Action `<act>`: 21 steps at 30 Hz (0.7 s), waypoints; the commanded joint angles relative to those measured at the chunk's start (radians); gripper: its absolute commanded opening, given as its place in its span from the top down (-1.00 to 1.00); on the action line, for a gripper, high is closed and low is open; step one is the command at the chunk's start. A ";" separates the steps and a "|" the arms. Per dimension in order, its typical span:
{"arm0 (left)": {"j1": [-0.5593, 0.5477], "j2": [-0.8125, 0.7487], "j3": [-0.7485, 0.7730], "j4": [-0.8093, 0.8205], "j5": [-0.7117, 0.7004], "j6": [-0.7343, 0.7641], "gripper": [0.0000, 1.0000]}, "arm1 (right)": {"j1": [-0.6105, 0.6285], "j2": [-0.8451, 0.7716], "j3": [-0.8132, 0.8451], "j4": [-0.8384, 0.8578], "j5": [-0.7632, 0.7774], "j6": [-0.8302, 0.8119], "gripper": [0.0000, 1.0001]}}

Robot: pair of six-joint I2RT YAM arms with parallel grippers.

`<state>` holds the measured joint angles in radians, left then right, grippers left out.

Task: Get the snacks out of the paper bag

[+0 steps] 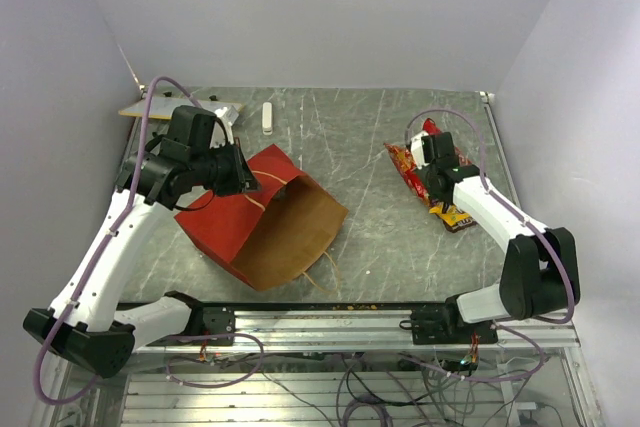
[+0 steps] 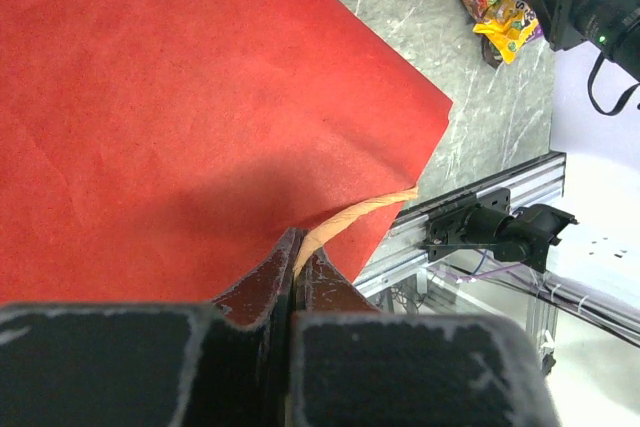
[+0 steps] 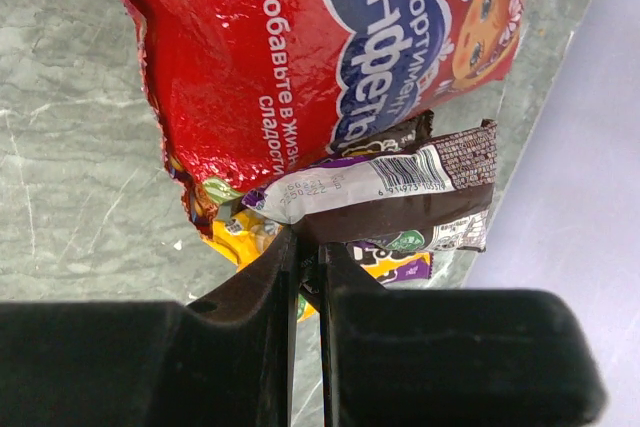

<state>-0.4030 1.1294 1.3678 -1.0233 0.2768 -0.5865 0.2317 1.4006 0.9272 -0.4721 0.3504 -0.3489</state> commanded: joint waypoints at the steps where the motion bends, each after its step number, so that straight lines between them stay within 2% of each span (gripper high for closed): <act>1: -0.007 -0.010 0.002 0.020 0.020 0.009 0.86 | -0.007 -0.007 -0.022 0.056 -0.029 -0.042 1.00; 7: -0.007 -0.004 -0.006 0.031 0.038 -0.006 0.86 | -0.007 -0.014 -0.093 0.129 -0.011 -0.041 1.00; 9: -0.007 -0.003 -0.018 0.043 0.043 -0.013 0.86 | -0.008 -0.005 -0.073 0.109 0.019 -0.009 0.83; 13: -0.007 -0.011 -0.042 0.045 0.029 -0.024 0.86 | -0.006 -0.050 -0.039 0.048 0.004 0.044 0.21; 18: -0.006 -0.015 -0.097 0.084 0.070 -0.047 0.86 | -0.005 -0.125 0.021 -0.078 -0.109 0.161 0.06; 21: -0.007 -0.001 -0.105 0.117 0.102 -0.055 0.86 | -0.005 -0.155 0.047 -0.124 -0.227 0.264 0.06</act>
<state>-0.4030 1.1259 1.2709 -0.9825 0.3202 -0.6224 0.2302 1.2953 0.9188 -0.5091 0.2726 -0.2348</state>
